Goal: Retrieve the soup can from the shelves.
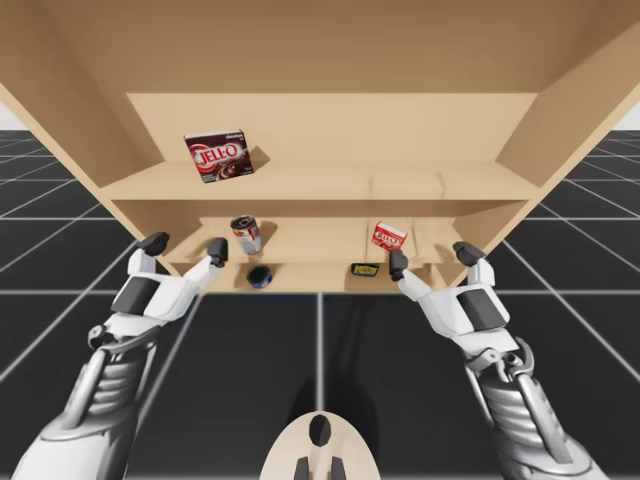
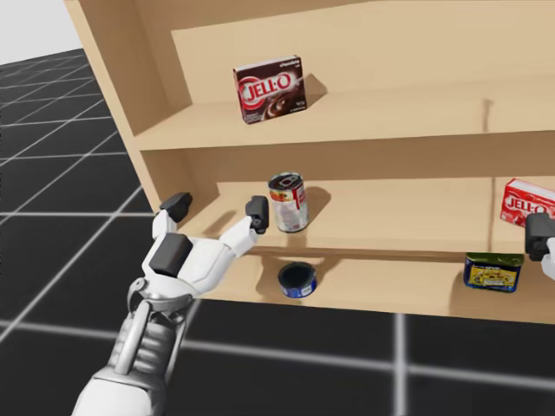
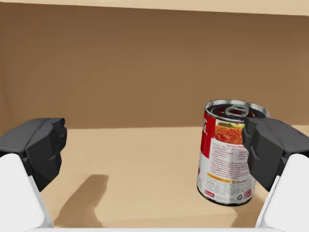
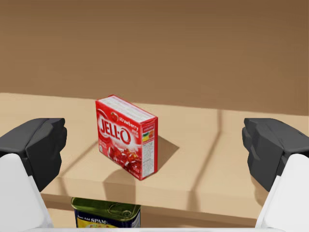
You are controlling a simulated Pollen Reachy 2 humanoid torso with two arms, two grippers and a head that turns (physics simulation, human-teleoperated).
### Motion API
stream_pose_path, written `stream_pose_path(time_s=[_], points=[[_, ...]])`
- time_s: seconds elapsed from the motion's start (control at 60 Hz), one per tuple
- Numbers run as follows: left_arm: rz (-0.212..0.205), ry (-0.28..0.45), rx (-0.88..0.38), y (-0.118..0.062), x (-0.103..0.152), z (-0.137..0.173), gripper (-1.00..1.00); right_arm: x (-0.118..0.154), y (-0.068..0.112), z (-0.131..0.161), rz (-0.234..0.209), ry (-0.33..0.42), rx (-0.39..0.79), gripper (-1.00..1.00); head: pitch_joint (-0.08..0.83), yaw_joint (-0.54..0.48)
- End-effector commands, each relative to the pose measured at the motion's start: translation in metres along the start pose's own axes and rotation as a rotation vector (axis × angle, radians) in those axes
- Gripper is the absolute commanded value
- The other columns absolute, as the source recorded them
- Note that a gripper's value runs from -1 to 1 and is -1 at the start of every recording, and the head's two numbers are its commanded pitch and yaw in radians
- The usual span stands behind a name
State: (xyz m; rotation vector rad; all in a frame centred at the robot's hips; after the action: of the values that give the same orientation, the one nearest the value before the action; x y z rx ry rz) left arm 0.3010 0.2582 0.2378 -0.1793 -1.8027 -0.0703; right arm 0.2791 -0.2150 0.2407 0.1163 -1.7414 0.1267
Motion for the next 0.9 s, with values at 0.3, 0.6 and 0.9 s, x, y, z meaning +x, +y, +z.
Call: stream_pose_path(time_s=[0.3, 0.6, 0.9], points=[[0.079, 0.215, -0.108, -0.051, 0.030, 0.018, -1.00, -0.006, 0.002, -0.003, 0.003, 0.012, -0.007, -1.00, 0.429, 0.28], [0.055, 0.251, -0.085, -0.072, 0.010, -0.019, -1.00, -0.004, -0.001, -0.002, 0.009, -0.002, -0.011, -1.00, 0.434, 0.29], [0.055, 0.311, -0.020, -0.075, -0.008, -0.069, -1.00, -0.003, -0.002, -0.001, 0.015, -0.010, -0.020, -1.00, 0.441, 0.28]])
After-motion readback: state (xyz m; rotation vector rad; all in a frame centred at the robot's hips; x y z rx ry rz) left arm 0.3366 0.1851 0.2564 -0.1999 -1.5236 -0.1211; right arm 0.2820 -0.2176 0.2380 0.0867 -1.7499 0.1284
